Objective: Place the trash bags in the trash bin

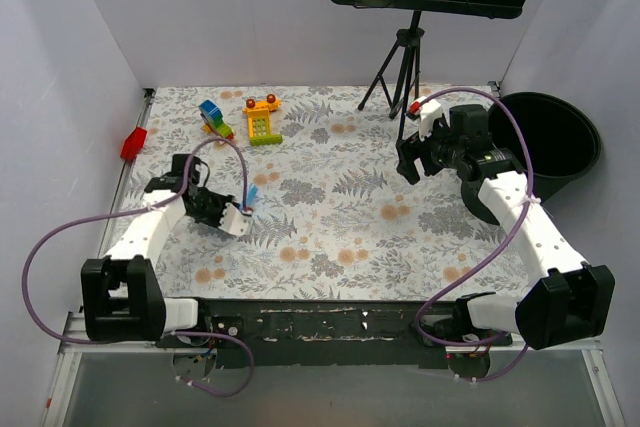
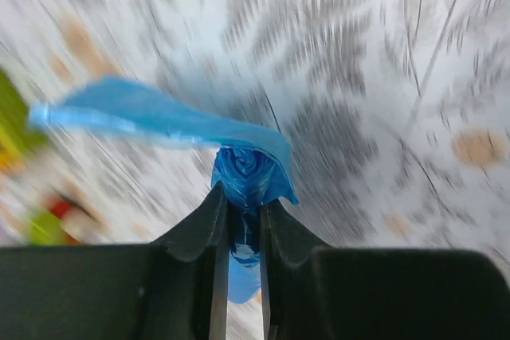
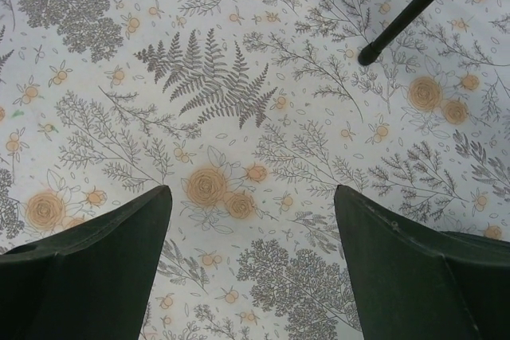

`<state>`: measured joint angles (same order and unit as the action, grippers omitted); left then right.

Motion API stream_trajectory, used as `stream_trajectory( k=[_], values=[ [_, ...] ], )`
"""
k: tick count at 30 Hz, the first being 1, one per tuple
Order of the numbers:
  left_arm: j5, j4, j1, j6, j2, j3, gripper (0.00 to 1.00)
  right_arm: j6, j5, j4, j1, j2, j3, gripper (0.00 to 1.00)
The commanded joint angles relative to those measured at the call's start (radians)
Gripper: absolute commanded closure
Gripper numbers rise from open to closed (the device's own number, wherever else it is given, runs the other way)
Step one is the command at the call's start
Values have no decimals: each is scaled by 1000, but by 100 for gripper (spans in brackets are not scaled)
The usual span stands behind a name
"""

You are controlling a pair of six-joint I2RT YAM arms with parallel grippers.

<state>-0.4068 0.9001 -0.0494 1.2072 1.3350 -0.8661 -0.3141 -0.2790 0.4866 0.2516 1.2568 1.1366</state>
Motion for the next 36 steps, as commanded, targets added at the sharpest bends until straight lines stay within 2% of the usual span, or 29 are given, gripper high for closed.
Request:
stream_trajectory(
  k=[1, 7, 10, 13, 14, 15, 16, 19, 21, 23, 24, 26, 27, 29, 30, 31, 33, 36],
  values=[
    [-331, -86, 207, 365, -69, 81, 100, 50, 43, -54, -11, 10, -1, 9],
    [-345, -328, 567, 224, 133, 1, 100, 84, 41, -52, -18, 15, -14, 9],
    [-359, -346, 649, 213, 200, -22, 100, 96, 29, -54, -17, 7, -31, 9],
    [-337, -346, 677, 294, 201, 27, 100, 109, 21, -65, -18, -2, -58, 9],
    [-328, -345, 677, 298, 184, 48, 87, 113, 18, -68, -18, -7, -67, 9],
    [-314, -337, 677, 287, 164, 65, 63, 113, 12, -68, -18, -11, -75, 9],
    [-291, -325, 677, 267, 135, 82, 50, 112, 11, -71, -18, -14, -87, 9],
    [-265, -273, 652, 152, 3, 99, 35, 112, -6, -62, -18, -20, -112, 9],
    [-276, -236, 616, 85, -107, 110, 32, 110, -49, -37, -17, -14, -121, 10],
    [-270, -248, 600, -85, -222, 118, 27, 98, -110, -13, 6, -4, -135, 12],
    [-257, -285, 599, -259, -278, 113, 20, 83, -127, -3, 33, -2, -146, 14],
    [-187, -351, 602, -641, -324, 70, 14, 37, -140, 10, 118, 3, -172, 14],
    [-129, -352, 603, -852, -304, 21, 12, 15, -126, 7, 167, 6, -184, 14],
    [-9, -285, 588, -1176, -205, -100, 12, -29, -109, -6, 269, 21, -202, 14],
    [2, -239, 542, -1330, -141, -167, 12, -31, -95, -16, 305, 39, -207, 14],
    [-22, -204, 489, -1445, -85, -224, 11, -14, -85, -28, 340, 67, -209, 15],
    [-65, -170, 368, -1724, 14, -304, 2, 39, -100, -42, 360, 128, -209, 18],
    [-159, -200, 238, -1951, 102, -315, 2, 114, -138, -36, 376, 211, -209, 22]
  ],
)
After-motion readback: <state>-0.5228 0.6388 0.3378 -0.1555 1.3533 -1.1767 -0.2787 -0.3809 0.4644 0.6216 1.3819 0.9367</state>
